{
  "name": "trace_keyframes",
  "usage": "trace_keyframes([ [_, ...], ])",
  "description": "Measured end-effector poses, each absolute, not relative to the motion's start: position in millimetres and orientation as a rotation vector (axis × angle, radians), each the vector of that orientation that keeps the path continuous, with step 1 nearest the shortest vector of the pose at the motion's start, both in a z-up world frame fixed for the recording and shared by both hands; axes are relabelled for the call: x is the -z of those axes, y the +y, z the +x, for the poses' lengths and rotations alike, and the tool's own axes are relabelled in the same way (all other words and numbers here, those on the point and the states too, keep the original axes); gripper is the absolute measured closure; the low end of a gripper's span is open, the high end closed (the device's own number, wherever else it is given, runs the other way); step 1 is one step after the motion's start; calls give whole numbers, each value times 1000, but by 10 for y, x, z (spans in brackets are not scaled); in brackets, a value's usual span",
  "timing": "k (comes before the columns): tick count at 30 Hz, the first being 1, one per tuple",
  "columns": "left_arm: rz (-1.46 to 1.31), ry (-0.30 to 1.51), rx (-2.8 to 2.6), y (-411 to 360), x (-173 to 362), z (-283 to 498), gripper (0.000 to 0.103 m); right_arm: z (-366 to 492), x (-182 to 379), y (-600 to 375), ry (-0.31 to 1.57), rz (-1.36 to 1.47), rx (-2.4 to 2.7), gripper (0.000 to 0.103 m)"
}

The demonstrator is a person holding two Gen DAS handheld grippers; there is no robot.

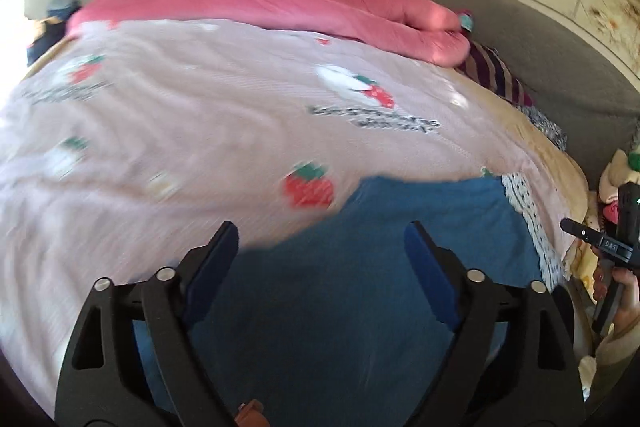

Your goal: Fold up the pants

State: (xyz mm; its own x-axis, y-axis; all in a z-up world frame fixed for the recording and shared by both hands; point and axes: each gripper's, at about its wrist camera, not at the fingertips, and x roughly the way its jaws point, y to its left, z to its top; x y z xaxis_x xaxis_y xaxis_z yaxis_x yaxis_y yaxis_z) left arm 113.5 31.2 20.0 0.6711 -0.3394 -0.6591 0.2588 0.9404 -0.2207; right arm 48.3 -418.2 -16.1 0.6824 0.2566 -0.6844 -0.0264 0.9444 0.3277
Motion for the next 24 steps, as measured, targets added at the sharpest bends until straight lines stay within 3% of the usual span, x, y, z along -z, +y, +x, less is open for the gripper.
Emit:
trace_keyframes([
  [8, -148, 766, 171, 1113, -102, 187, 13, 269, 423, -4074, 904, 333, -153, 27],
  [18, -298, 839, 181, 1279, 280, 428, 13, 358, 563, -4066, 982, 457, -182, 27],
  [19, -316, 852, 193, 1271, 302, 460, 15, 368, 570, -4069, 986, 459, -180, 27],
  [21, -315, 874, 189, 1228, 350, 514, 48, 368, 571, -4051, 992, 449, -184, 27],
  [22, -299, 880, 157, 1220, 378, 530, 61, 375, 567, -4041, 992, 433, -177, 37],
  [23, -297, 889, 136, 1220, 407, 553, 64, 377, 556, -3998, 998, 383, -165, 57],
  [24, -318, 897, 130, 1231, 436, 581, 64, 380, 560, -3970, 1000, 346, -160, 66],
])
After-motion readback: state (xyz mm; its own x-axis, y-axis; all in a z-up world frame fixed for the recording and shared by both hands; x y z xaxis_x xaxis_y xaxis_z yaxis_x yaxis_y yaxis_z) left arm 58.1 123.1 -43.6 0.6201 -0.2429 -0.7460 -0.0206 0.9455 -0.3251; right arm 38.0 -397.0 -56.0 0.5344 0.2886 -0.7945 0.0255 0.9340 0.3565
